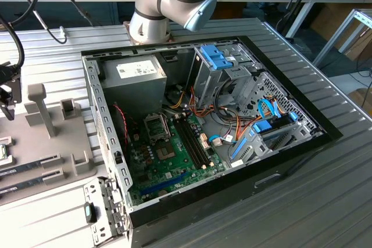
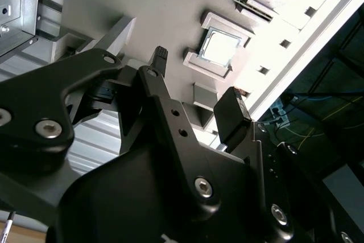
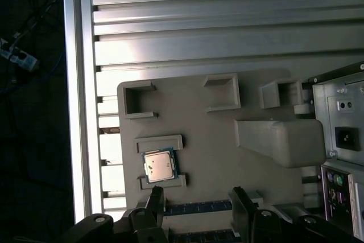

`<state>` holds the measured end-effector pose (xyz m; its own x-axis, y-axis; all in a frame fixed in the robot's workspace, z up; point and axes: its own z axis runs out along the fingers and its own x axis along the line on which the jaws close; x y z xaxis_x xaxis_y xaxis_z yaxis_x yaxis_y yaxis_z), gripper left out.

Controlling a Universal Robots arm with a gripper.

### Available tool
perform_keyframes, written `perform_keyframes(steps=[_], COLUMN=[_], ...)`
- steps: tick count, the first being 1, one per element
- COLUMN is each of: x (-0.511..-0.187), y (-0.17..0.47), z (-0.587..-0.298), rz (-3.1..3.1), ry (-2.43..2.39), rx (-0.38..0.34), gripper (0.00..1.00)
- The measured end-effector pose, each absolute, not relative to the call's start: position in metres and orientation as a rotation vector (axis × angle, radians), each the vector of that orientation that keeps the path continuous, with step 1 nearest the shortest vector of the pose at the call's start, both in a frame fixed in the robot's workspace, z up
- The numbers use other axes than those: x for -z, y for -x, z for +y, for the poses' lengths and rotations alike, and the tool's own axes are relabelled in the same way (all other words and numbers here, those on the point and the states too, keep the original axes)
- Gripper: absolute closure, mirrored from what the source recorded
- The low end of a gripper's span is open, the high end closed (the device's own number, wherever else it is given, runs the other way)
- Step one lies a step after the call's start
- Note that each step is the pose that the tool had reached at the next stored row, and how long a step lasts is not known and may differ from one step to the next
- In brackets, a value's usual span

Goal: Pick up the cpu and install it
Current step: 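Pick up the cpu and move it towards the insertion slot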

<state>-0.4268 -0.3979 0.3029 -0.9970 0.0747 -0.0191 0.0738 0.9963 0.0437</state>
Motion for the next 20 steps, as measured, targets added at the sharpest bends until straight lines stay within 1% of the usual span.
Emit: perform_keyframes(steps=[20], x=[-0.2959], y=[0.4268], z=[-0.3979], rz=[3.118], ry=[-0.116], rx=[-0.067], gripper=[0.4])
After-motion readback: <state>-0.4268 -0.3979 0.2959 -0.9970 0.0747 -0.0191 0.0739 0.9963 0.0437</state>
